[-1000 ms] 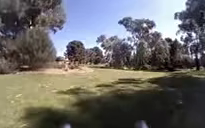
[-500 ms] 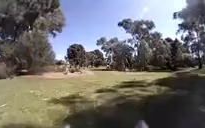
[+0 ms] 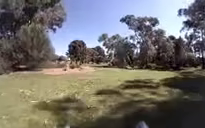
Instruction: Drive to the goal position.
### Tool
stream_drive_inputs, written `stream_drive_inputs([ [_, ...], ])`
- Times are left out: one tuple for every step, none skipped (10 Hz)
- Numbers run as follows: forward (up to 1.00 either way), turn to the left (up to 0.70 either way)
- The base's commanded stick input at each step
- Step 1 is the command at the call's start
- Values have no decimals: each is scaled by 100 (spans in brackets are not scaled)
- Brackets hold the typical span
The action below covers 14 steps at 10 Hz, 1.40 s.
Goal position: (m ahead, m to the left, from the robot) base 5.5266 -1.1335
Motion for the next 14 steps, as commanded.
stream_drive_inputs([
  [100,0],
  [100,0],
  [100,0],
  [100,0],
  [100,0],
  [100,0],
  [100,0],
  [100,0],
  [100,0],
  [100,0],
  [100,0],
  [100,0],
  [100,0],
  [100,0],
])
